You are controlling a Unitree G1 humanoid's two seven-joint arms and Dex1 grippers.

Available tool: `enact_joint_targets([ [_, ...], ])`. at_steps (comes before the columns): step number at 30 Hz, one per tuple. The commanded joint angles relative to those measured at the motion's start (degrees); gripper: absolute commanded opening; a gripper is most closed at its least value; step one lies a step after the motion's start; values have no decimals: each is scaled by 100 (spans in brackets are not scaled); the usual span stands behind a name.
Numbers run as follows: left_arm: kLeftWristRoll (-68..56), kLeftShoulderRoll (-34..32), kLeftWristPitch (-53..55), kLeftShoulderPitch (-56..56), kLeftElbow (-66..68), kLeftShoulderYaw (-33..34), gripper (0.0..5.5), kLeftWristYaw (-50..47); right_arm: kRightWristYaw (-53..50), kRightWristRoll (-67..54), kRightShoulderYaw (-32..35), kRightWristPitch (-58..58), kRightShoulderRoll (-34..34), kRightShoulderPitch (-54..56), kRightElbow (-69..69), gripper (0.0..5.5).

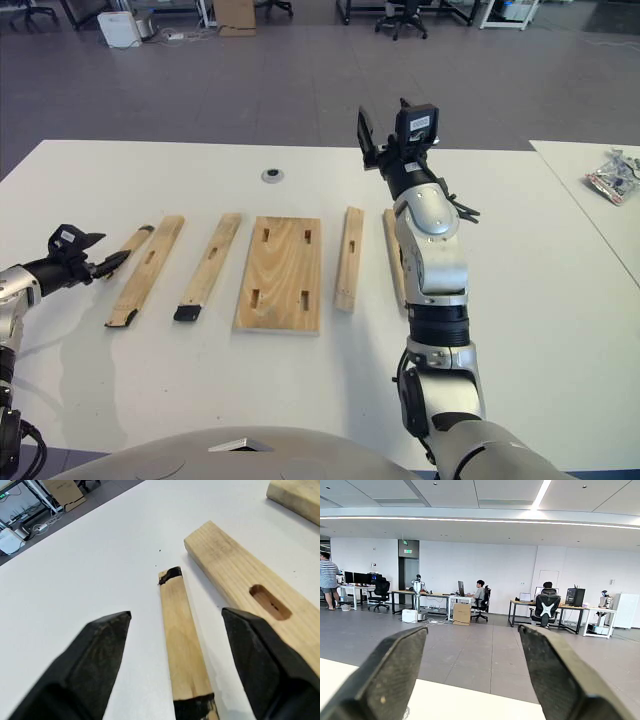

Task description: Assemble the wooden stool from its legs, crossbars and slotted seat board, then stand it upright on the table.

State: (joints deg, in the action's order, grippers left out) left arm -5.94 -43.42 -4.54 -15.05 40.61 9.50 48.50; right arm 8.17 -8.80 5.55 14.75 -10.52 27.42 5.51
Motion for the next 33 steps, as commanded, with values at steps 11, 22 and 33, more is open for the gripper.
enact_joint_targets([
  [11, 591, -131, 350, -711, 1942, -714, 193, 320, -82, -4, -8, -12, 90, 149, 31, 342],
  [22, 854, -261, -730, -1020, 1148, -846, 131, -903, -98, -184, 5, 38, 260, 228, 52, 342],
  [33, 121, 1120, -11, -783, -4474, -1003, 129, -1783, -567, -4483, 563, 2885, 1879, 605, 1088, 342],
])
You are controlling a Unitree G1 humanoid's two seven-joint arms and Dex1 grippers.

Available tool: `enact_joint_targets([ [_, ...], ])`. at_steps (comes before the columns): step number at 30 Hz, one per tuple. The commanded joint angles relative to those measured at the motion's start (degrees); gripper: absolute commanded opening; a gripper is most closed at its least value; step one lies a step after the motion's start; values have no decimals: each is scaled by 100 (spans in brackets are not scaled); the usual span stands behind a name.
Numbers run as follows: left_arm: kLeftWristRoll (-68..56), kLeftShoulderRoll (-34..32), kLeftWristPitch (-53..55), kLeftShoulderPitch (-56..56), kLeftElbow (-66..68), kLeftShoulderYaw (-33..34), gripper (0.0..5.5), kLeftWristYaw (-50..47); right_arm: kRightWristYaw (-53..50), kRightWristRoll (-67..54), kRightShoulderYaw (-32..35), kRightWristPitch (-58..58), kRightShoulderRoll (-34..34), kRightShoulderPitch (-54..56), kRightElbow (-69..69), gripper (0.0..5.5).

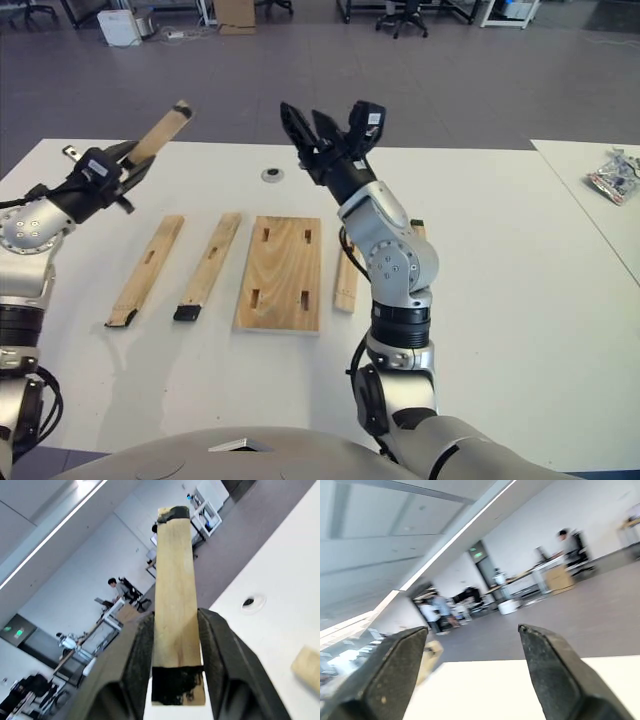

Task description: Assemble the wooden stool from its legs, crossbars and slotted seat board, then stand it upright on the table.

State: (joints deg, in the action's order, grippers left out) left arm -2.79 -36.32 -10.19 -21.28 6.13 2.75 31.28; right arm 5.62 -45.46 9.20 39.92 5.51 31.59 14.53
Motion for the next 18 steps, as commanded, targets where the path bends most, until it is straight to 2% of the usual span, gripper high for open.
enact_joint_targets([
  [1, -283, 568, 766, -276, -1274, -405, 129, -80, -376, -1007, 210, 406, 309, 228, 211, 342],
  [9, -829, 1058, 1308, -469, -1612, -710, 129, 377, -657, -2062, 270, 276, 339, 333, 263, 342],
  [18, -1109, 1177, 1452, -285, -1945, -757, 129, 563, -780, -2095, 149, -8, 254, 338, 148, 342],
])
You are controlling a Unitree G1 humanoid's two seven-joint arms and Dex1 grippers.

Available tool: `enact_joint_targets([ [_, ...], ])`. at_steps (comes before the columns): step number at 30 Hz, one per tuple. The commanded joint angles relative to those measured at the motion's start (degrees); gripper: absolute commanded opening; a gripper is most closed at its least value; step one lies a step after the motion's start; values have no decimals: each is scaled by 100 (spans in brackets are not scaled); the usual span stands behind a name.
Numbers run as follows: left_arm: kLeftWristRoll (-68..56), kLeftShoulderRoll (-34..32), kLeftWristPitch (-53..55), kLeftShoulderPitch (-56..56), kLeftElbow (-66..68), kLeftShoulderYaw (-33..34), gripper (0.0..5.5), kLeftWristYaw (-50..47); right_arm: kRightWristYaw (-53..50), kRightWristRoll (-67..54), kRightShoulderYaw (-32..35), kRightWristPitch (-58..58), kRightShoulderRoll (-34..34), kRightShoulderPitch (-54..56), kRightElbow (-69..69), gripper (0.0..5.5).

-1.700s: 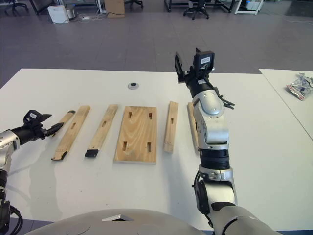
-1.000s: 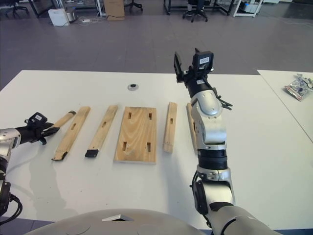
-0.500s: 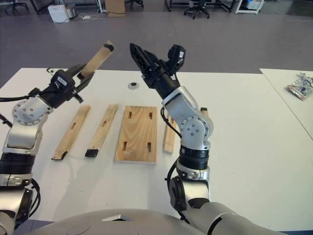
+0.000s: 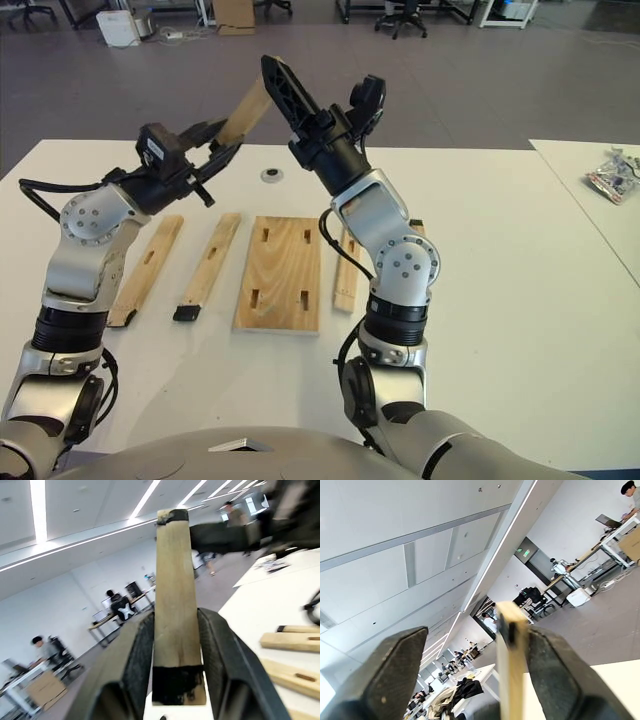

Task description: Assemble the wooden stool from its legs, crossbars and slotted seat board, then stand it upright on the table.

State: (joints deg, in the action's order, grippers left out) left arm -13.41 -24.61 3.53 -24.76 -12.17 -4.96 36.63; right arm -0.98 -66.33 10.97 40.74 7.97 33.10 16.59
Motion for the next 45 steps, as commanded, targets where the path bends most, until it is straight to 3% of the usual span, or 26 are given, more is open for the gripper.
enact_joint_targets([
  [1, -50, 14, 90, 75, -136, 25, 129, 28, -139, -5, -32, -111, -9, 185, -75, 342],
  [4, -37, 17, 91, 149, -156, 65, 129, 9, -164, -63, -23, -195, -12, 186, -87, 311],
  [15, 78, -20, 45, 96, -80, 184, 129, -42, -119, -232, -85, -241, -74, 242, -141, 83],
  [17, 69, -10, 50, 72, -93, 191, 129, -53, -86, -132, -158, -220, -137, 232, -174, 65],
  [23, -194, 161, 167, 81, -256, 265, 129, -138, -98, 376, -283, -290, -366, 188, -365, 44],
  [24, -317, 235, 241, 109, -266, 321, 173, -181, -89, 426, -282, -312, -392, 195, -375, 42],
  [27, -240, 276, 224, 284, 6, 490, 225, -356, -135, 639, -138, -493, -537, 343, -437, 42],
  [30, -191, 62, 217, 920, -313, 525, 228, -245, -415, 1775, 20, -997, -1085, 392, -646, 42],
  [34, -134, 66, 332, 1678, -823, 1060, 228, -766, -741, 3873, -751, -1046, -2027, -672, 99, 42],
  [38, 22, 160, 610, 2133, -1175, 1209, 228, -1269, -1340, 4160, -1139, 116, -1772, -1638, 1134, 42],
  [45, 94, 166, 904, 2187, -1346, 1160, 228, -1486, -1559, 4262, -813, 826, -1288, -1926, 1019, 42],
])
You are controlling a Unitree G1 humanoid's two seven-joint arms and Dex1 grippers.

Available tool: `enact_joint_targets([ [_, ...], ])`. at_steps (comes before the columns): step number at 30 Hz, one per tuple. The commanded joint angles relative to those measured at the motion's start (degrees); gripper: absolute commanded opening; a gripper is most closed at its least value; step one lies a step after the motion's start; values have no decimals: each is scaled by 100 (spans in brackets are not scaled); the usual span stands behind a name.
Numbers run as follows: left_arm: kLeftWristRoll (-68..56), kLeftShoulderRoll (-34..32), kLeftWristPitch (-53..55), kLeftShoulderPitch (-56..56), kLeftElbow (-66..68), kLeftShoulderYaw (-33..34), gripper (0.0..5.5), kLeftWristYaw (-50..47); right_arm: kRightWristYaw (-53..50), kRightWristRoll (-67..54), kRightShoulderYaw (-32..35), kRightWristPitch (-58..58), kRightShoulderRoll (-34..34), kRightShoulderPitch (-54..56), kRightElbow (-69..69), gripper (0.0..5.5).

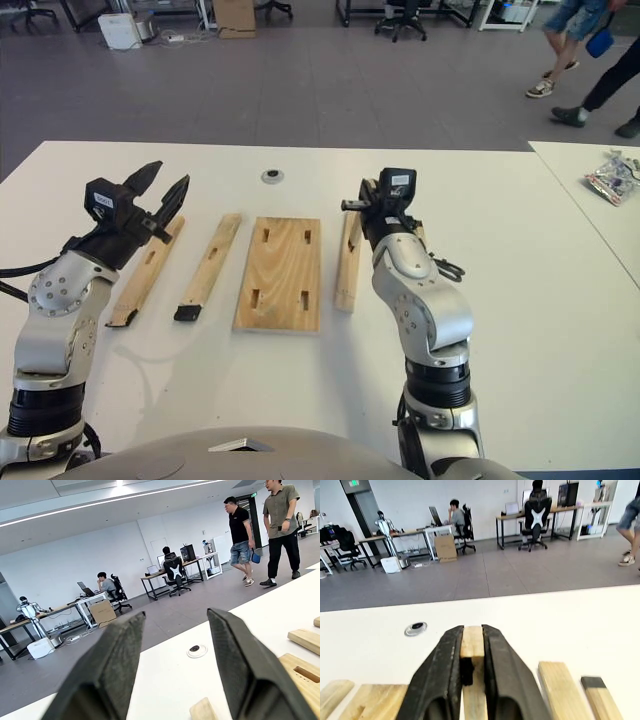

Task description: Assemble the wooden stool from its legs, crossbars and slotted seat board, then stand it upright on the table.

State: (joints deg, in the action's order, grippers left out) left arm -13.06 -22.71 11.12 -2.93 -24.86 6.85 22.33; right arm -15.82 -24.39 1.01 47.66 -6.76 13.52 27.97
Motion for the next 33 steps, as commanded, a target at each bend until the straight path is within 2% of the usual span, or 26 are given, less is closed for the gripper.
enact_joint_targets([
  [1, 68, -36, 160, 11, -85, -2, 228, -72, -67, 83, 240, 121, 262, 84, -211, 42],
  [10, 68, -63, 34, -143, 140, -15, 228, 18, -84, 413, 598, -357, 703, 479, -902, 42],
  [24, 119, -56, -83, -143, 245, -52, 228, -7, 217, 908, 470, -885, 881, 645, -1525, 42],
  [33, 114, -72, -98, -111, 251, -25, 228, 1, 249, 1131, 512, -867, 914, 523, -1470, 42],
])
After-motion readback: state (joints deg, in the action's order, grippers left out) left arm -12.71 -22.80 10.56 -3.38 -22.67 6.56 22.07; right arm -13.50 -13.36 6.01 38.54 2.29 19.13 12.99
